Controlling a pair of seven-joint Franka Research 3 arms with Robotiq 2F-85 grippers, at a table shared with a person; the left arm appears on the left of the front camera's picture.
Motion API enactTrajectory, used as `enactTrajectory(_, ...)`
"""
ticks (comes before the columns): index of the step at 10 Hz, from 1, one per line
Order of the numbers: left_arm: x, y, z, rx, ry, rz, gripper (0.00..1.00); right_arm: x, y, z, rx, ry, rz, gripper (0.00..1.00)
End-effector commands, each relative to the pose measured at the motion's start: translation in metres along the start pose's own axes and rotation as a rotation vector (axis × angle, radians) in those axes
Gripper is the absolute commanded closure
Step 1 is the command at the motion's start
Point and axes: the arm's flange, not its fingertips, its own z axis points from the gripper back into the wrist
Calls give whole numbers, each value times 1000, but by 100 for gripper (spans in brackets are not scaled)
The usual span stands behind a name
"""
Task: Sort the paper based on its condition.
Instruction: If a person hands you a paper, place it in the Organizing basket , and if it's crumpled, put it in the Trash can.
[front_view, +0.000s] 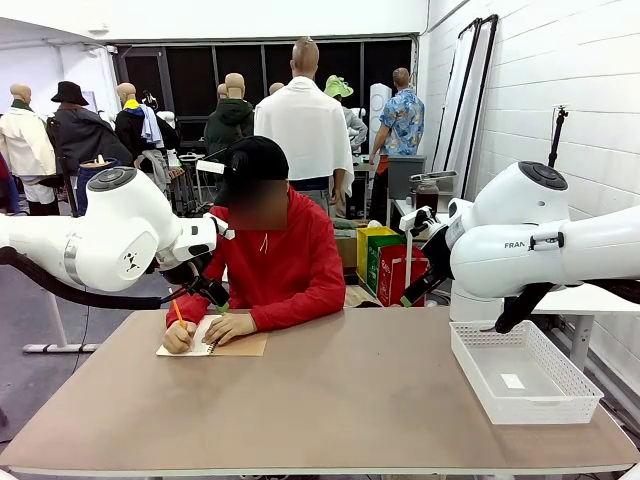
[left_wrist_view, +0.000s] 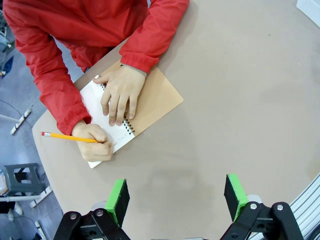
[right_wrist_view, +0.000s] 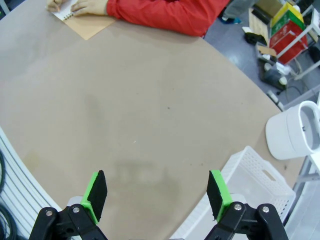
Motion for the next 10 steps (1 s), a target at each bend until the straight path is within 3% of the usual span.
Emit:
enactTrajectory(1, 0, 1, -2, -3, -3, -6, 0, 1, 0, 0, -7, -4, 5, 0)
enactTrajectory(10, 0, 1, -2, -3, -3, -6, 0, 1, 0, 0, -7, -4, 5, 0)
